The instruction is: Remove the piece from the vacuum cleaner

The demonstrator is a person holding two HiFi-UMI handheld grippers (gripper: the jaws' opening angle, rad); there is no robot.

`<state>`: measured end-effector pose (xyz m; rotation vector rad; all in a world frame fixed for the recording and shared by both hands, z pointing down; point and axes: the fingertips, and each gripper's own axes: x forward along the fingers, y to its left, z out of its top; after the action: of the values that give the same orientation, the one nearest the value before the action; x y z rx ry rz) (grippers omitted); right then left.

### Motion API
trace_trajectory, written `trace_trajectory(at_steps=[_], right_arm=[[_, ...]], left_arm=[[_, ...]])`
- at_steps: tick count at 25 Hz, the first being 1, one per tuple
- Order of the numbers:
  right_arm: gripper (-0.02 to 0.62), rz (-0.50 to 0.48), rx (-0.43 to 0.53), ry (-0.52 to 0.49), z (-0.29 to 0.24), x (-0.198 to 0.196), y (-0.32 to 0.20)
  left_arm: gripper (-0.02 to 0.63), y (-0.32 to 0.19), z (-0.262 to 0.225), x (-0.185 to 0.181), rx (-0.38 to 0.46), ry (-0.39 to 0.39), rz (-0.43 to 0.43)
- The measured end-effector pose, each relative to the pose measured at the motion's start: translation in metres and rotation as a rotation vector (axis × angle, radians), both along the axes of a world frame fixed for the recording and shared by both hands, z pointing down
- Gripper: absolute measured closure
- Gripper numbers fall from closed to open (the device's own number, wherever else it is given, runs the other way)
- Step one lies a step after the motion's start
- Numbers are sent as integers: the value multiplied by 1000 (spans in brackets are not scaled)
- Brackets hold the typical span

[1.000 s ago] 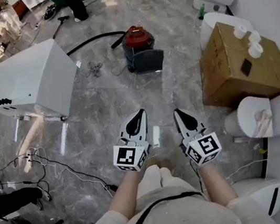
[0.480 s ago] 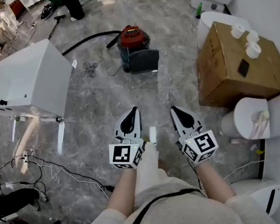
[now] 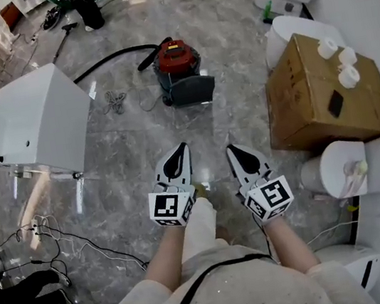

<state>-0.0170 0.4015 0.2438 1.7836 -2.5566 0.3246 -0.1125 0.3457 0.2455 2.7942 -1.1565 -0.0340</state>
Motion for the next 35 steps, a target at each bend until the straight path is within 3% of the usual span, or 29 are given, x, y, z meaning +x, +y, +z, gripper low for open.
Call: trace_trajectory(at_steps=[9, 16, 21, 26, 35], right_arm=[[584, -4, -36, -8, 12, -4, -88], [583, -64, -24, -130, 12, -14, -139], [583, -106, -104, -133, 28, -19, -167], [584, -73, -202, -11, 57, -12, -188], [584, -59, -281, -90, 80, 10, -226]], left_arm=[[588, -88, 9, -1, -18, -3, 13], [588, -139, 18, -7, -34, -13, 35], [588, -162, 24, -2, -41, -20, 66], [588, -178, 34, 2, -60, -23, 69], [588, -219, 47, 2, -99, -28, 40]])
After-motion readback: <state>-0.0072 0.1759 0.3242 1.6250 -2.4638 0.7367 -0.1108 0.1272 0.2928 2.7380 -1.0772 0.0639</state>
